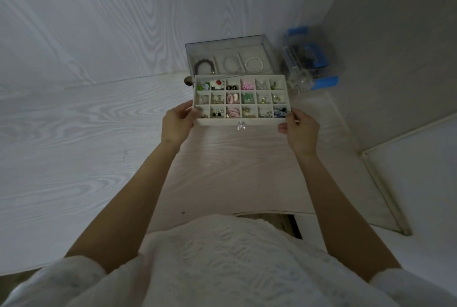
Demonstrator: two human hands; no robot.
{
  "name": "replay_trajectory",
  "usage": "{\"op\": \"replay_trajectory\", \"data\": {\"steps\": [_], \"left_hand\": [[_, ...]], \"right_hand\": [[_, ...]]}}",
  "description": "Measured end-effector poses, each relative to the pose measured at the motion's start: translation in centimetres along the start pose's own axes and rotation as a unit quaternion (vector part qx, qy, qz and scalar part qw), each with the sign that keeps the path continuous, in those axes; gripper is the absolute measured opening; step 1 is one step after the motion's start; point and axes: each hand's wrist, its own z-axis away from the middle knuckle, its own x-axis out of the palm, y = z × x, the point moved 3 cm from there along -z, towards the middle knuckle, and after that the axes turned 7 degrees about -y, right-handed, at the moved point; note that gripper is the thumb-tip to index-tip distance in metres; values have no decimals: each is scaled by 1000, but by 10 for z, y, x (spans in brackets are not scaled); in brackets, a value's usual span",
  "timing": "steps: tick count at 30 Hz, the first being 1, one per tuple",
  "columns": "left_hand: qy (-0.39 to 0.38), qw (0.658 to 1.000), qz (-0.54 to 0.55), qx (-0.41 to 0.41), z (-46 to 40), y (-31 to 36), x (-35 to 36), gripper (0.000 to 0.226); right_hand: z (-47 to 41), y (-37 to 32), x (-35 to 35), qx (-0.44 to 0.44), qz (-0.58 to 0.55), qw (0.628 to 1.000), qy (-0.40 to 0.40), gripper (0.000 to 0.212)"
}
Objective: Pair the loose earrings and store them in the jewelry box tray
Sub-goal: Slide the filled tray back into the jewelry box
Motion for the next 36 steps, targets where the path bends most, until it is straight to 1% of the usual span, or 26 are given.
{"op": "replay_trajectory", "data": {"steps": [6,10,13,18,22,27,30,36], "left_hand": [[-4,1000,3,-20,-4,-2,11,36],[-4,999,-41,-13,-5,-5,12,39],[-4,999,-25,-25,-5,-4,9,37],[-42,998,3,-39,8,-8,18,42],[-27,997,36,-56,11,-10,14,46],[-27,997,52,-48,11,-4,13,46],[-16,999,38,-36,10,0,19,43],[1,1000,21,-21,6,5,25,48]], "right_hand": [[-28,7,2,29,20,999,-13,25],[-31,14,4,23,61,998,-27,26],[-28,13,5,11,75,997,-26,25],[-34,11,-2,11,109,994,-13,25],[-31,8,-2,-6,121,992,-27,27],[-40,5,-3,27,59,998,-23,24],[-51,-1,-4,26,100,994,-26,22],[-57,-1,-7,37,105,994,-19,24]]}}
